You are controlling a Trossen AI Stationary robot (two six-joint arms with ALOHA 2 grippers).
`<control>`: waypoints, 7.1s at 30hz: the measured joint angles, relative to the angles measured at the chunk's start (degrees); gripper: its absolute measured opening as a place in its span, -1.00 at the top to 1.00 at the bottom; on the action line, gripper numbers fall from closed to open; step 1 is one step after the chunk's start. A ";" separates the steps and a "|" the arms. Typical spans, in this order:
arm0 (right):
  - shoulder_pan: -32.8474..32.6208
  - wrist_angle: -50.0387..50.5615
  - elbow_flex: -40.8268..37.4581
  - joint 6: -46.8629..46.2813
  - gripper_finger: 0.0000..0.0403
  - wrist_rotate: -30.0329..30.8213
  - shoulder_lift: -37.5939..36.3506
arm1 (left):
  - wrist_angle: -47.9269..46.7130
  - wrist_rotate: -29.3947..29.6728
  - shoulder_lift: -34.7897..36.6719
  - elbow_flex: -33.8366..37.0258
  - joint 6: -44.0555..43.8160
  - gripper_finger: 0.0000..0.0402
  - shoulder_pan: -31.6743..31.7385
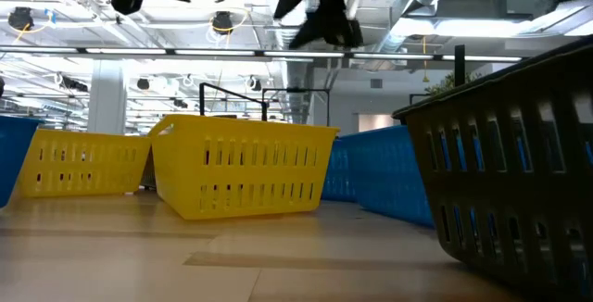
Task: Stack baskets on shelf by color
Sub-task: Stack the right yellow bin on top of the yellow bin on the shelf
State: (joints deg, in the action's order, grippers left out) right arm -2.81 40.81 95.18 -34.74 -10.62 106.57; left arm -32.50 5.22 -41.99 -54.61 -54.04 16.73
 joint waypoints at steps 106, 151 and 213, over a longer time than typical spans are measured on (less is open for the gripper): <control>-9.92 -0.51 -1.95 -22.84 0.05 13.88 10.92 | -0.16 -6.02 1.13 0.02 2.38 -0.18 -0.02; -9.92 -3.51 -4.35 -23.23 0.05 14.34 10.90 | -0.17 -5.87 1.13 0.02 2.43 -0.18 -0.02; -5.38 33.25 29.41 -31.36 0.98 25.95 13.44 | 0.12 -4.82 1.17 0.02 2.74 -0.18 -0.04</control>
State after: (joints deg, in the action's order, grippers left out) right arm -8.19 74.05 124.59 -66.10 15.33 120.00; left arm -32.38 0.40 -40.82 -54.59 -51.30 16.69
